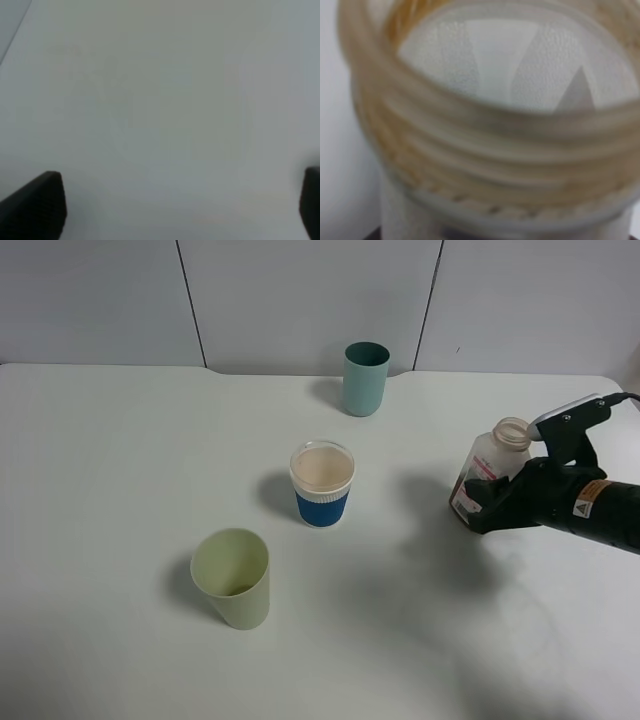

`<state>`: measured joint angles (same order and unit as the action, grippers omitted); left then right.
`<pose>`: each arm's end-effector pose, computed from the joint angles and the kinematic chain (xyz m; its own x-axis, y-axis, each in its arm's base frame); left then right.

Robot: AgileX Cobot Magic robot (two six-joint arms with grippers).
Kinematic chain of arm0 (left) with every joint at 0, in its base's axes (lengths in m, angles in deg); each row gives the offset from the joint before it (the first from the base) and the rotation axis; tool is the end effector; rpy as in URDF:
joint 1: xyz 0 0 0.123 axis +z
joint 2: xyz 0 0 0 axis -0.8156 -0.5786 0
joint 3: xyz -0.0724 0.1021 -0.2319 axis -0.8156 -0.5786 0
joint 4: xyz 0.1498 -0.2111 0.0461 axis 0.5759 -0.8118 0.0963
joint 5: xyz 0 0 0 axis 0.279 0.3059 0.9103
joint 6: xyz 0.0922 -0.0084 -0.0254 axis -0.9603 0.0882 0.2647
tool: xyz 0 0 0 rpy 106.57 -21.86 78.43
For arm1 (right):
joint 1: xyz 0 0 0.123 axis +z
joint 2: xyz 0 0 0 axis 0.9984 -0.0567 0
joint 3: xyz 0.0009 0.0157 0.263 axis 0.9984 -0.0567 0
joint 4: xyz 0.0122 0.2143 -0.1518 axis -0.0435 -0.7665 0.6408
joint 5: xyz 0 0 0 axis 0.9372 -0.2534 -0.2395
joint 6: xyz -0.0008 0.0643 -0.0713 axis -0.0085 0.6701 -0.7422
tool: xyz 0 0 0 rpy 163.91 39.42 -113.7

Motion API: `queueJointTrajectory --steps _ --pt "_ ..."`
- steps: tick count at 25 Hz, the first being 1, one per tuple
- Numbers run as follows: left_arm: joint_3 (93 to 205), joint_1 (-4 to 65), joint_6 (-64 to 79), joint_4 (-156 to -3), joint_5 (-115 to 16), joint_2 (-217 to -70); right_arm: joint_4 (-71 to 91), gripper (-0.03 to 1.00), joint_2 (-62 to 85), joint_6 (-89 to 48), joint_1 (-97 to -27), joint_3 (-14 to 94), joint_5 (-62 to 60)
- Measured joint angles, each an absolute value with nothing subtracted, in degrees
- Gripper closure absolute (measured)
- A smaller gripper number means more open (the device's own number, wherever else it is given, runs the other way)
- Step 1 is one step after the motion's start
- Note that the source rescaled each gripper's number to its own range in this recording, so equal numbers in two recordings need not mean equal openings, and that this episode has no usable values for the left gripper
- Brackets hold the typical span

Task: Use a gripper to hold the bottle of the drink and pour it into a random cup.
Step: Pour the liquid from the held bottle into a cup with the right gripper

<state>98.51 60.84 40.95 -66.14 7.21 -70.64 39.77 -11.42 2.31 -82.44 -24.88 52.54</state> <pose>0.0323 0.0036 0.2823 -0.4533 -0.0309 -0.8908 -0.0996 0.9949 0.0161 0.2248 0.0415 0.0760 -0.4622 -0.3004 -0.8343 -0.4262 0.9003 -0.0881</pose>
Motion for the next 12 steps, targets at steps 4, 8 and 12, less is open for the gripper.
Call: queueJointTrajectory --steps 4,8,12 --pt "98.5 60.8 41.0 -66.1 7.2 -70.6 38.1 0.96 -11.0 6.0 -82.4 -24.9 53.1" --pt "98.5 60.8 41.0 -66.1 7.2 -70.6 36.3 0.96 -6.4 6.8 -82.4 -25.0 50.3" --pt "98.5 60.8 41.0 -66.1 7.2 -70.6 35.5 0.96 1.1 7.1 -82.4 -23.9 44.1"
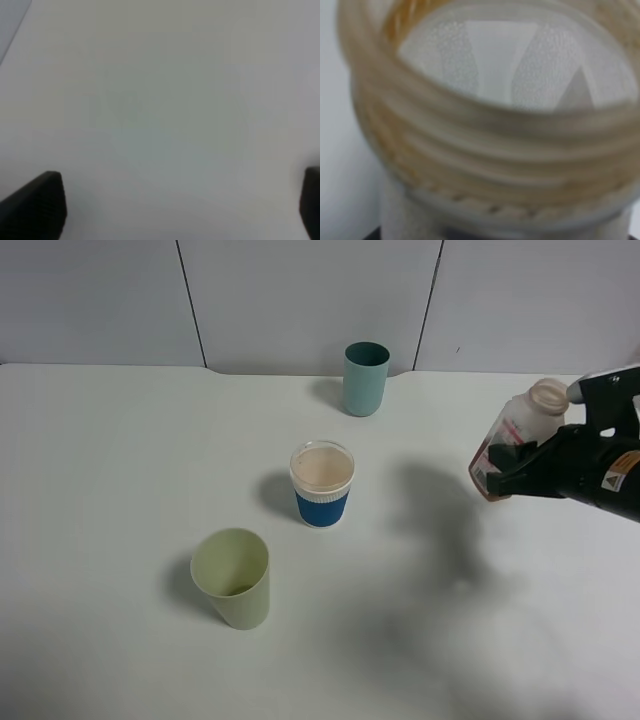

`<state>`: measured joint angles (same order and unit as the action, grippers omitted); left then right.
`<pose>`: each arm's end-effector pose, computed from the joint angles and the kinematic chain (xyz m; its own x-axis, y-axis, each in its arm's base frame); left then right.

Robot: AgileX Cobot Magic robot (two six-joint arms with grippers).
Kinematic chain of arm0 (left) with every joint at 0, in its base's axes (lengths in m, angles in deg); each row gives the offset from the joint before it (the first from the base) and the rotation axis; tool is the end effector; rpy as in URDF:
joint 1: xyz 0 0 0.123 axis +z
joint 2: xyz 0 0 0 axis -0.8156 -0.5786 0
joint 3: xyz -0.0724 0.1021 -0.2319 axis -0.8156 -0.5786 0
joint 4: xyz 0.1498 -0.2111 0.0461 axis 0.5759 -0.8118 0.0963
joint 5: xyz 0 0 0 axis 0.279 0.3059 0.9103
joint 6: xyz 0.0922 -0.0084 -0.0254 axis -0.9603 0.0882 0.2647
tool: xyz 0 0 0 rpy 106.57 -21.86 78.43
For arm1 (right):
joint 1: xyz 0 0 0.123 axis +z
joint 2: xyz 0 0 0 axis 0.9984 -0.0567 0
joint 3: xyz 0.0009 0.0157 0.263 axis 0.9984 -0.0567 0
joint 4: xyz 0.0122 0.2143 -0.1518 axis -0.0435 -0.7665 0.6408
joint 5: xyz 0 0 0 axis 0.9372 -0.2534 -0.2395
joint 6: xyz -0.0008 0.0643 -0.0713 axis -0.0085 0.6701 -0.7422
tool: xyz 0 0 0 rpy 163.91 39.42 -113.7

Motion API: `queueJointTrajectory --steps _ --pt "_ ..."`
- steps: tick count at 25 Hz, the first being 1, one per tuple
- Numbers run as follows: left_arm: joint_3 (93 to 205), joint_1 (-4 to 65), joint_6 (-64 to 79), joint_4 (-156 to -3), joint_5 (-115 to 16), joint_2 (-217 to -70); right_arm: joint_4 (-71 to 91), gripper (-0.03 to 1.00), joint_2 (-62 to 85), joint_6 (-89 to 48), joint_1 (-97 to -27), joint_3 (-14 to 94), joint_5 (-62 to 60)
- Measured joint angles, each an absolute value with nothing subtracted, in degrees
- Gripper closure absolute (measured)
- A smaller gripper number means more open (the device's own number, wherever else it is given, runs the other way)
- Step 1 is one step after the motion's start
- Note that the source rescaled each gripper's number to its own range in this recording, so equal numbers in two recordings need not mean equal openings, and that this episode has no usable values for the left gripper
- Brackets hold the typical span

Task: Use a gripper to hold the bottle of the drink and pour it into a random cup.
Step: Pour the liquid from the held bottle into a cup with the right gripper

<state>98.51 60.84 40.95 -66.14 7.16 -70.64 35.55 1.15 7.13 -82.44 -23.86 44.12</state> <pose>0.0323 0.0036 0.2824 -0.4525 -0.0309 -0.8912 -0.0997 0.9949 0.0161 0.2312 0.0341 0.1186 -0.4285 -0.1946 -0.8823 -0.3011 0.9515 -0.0636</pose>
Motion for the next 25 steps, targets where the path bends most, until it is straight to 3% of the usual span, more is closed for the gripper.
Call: queueJointTrajectory --steps 10,25 --pt "98.5 60.8 41.0 -66.1 7.2 -70.6 35.1 0.96 9.9 9.0 -82.4 -14.4 19.8" --pt "98.5 60.8 41.0 -66.1 7.2 -70.6 35.6 0.96 10.1 13.4 -82.4 0.4 3.3"
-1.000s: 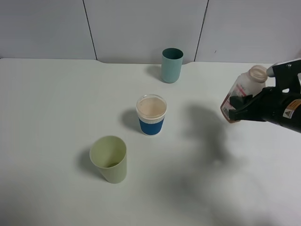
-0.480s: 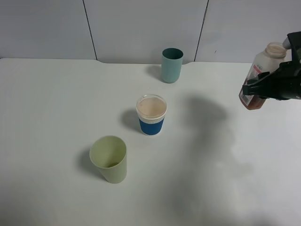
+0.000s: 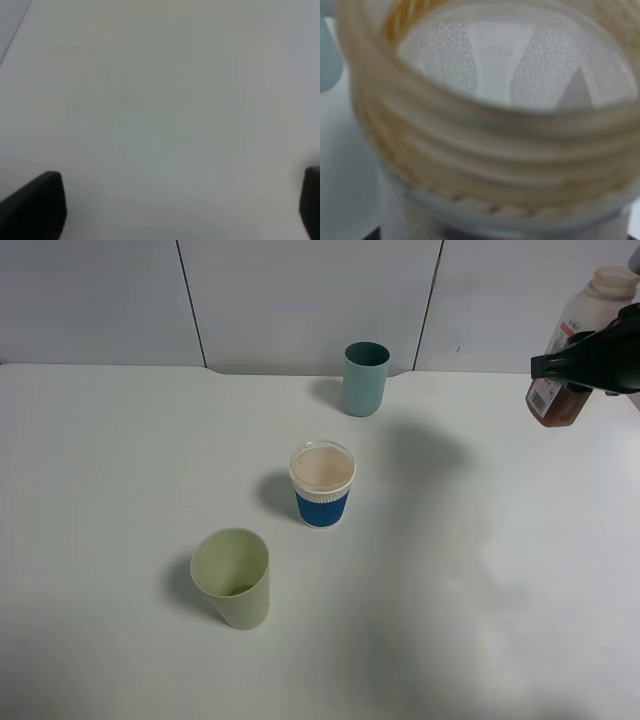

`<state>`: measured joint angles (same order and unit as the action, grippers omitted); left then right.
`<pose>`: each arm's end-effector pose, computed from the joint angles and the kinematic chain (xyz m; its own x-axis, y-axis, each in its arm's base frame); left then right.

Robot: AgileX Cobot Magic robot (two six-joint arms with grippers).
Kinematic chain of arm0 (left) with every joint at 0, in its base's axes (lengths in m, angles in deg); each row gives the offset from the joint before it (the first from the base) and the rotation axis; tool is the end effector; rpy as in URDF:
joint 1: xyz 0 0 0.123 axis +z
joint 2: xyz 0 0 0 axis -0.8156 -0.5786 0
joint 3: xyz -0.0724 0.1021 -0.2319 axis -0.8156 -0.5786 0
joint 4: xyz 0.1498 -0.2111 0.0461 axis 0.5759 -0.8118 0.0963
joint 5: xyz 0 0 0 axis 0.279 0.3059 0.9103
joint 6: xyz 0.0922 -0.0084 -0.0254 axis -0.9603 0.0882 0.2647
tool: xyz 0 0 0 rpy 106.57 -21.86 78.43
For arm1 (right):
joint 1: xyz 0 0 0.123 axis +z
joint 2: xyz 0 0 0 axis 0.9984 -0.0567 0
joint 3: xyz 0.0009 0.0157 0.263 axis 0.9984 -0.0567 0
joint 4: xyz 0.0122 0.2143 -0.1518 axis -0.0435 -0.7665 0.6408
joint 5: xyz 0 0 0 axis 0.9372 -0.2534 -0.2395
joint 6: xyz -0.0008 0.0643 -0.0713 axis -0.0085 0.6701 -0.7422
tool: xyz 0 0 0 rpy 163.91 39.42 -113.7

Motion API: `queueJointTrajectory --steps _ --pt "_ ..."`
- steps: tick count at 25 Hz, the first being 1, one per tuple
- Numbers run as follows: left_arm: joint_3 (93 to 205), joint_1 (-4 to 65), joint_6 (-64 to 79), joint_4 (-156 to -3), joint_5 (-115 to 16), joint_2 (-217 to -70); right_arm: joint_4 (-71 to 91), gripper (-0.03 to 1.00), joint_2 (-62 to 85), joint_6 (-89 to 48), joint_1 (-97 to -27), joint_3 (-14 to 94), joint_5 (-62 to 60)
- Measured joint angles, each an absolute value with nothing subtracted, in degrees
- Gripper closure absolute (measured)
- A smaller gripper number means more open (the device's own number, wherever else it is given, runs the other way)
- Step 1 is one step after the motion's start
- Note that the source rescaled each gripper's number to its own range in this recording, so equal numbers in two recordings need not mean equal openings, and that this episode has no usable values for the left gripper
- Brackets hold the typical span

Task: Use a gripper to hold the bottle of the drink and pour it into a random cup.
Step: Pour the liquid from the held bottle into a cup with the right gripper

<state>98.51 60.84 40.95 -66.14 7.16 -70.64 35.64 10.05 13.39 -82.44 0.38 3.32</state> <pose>0.0323 0.0036 0.2824 -0.4525 -0.0309 -0.8912 -0.0997 0.9949 0.0161 0.2867 0.0189 0.2200 -0.5545 -0.1521 -0.8182 -0.1143 0.9878 -0.1061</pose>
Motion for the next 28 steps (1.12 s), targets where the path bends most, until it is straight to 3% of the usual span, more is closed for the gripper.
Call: queueJointTrajectory --steps 14,28 --pt "98.5 60.8 41.0 -66.1 7.2 -70.6 41.0 0.96 6.9 18.4 -79.4 8.2 -1.9" --pt "98.5 60.8 41.0 -66.1 7.2 -70.6 49.3 0.96 -7.1 19.8 -77.5 22.5 -22.0"
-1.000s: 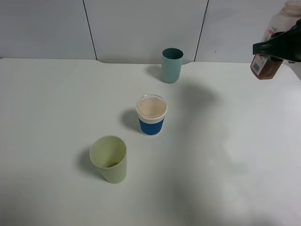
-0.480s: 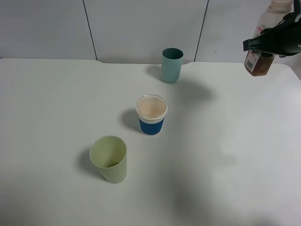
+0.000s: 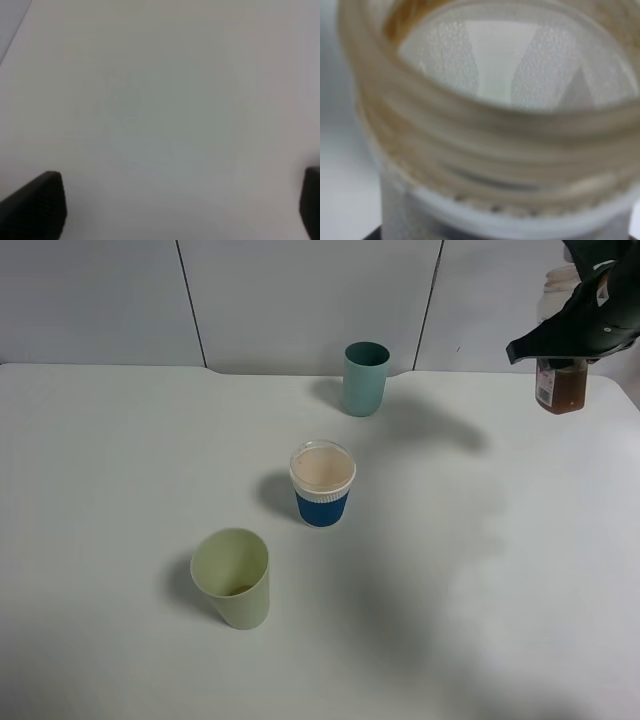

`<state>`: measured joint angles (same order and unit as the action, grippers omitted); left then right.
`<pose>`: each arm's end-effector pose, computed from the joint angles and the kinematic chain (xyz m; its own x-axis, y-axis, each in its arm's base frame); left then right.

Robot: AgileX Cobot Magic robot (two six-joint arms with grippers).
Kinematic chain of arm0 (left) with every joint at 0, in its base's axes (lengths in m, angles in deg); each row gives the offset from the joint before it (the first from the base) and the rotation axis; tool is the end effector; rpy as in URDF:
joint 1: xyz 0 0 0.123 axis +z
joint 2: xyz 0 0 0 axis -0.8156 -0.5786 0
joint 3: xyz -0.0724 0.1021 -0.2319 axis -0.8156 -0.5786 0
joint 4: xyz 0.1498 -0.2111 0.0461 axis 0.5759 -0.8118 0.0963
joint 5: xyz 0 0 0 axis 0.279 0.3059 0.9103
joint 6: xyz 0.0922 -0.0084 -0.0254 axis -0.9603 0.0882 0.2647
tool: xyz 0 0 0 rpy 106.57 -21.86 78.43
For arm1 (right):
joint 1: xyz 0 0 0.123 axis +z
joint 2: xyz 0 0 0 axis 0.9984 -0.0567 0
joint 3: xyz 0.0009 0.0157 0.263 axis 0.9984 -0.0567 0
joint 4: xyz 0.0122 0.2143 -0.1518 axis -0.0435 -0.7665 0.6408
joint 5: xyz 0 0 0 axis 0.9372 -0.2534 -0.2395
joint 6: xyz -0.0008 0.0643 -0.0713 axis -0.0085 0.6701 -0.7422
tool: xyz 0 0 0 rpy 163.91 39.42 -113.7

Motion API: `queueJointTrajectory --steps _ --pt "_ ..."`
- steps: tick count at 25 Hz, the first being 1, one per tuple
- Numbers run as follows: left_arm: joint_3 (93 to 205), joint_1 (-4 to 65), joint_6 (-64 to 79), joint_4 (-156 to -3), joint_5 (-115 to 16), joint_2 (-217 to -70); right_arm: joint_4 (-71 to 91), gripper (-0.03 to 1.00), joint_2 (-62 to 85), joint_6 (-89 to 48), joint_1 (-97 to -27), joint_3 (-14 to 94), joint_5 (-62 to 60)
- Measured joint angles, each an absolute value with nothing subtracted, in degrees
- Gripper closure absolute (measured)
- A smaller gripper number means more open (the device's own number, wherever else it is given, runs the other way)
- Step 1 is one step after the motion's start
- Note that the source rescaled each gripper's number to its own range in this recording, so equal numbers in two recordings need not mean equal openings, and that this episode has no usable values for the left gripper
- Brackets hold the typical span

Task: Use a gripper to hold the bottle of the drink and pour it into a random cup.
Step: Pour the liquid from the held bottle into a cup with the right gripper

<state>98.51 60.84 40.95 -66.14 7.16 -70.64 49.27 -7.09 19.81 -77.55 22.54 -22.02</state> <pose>0.0323 0.0036 0.2824 -0.4525 -0.0309 -0.8912 -0.0997 0.9949 0.0161 0.3529 0.0315 0.2207 -0.7596 -0.2917 -0.5812 -0.1249 0.9426 -0.3098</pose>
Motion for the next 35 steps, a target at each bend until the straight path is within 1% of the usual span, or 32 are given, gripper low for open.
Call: queueJointTrajectory --steps 11,17,19,23,29,35 --pt "98.5 60.8 41.0 -66.1 7.2 -70.6 58.6 0.96 -18.2 19.9 -69.4 36.4 -32.7" --pt "98.5 60.8 41.0 -66.1 7.2 -70.6 61.4 0.96 -23.1 19.9 -68.5 41.8 -36.0" --pt "98.5 60.8 41.0 -66.1 7.2 -70.6 61.8 0.96 -24.0 19.5 -68.4 42.6 -36.2" --pt "98.5 60.8 41.0 -66.1 7.2 -70.6 67.6 0.96 -25.0 20.1 -67.0 42.7 -36.2" --pt "98.5 60.8 41.0 -66.1 7.2 -70.6 75.3 0.96 -25.0 28.5 -65.5 42.7 -36.2" --pt "98.5 60.8 41.0 -66.1 7.2 -70.6 77.9 0.96 -25.1 31.6 -63.9 42.7 -34.3"
